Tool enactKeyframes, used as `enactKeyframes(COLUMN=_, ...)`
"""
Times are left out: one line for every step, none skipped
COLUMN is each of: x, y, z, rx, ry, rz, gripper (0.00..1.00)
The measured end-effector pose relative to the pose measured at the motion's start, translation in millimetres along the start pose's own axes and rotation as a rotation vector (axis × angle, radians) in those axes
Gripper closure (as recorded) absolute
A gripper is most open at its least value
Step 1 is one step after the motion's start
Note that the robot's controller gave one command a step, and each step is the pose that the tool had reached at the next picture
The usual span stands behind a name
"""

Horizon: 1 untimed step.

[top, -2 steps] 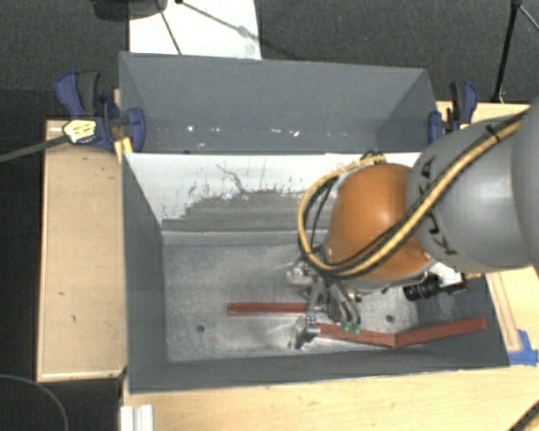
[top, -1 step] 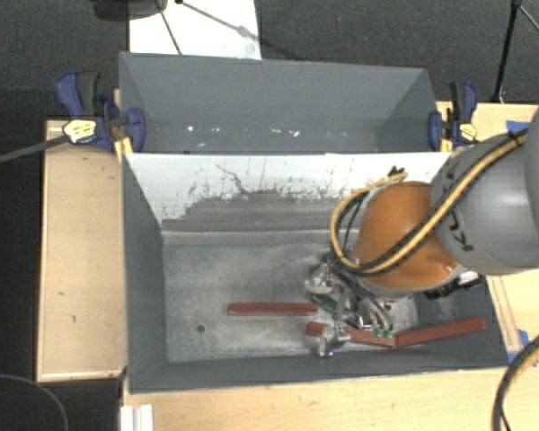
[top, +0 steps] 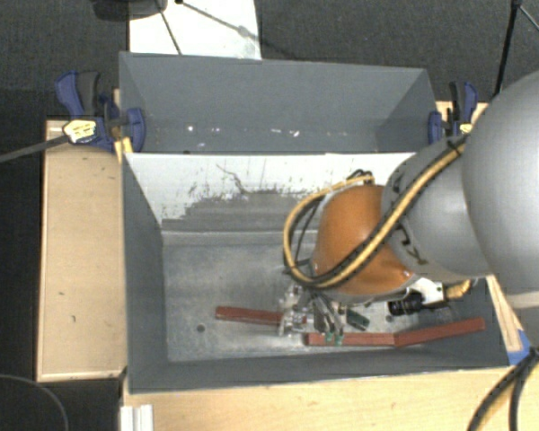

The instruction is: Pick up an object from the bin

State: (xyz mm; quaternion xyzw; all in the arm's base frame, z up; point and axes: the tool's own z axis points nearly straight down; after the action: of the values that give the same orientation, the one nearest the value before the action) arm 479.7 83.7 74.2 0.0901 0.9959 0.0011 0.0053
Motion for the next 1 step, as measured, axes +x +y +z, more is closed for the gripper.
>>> enactKeyframes(x=0.0, y=0.0, z=0.0, rx=0.000, ry=0.000, rz=0.001, gripper=1.00)
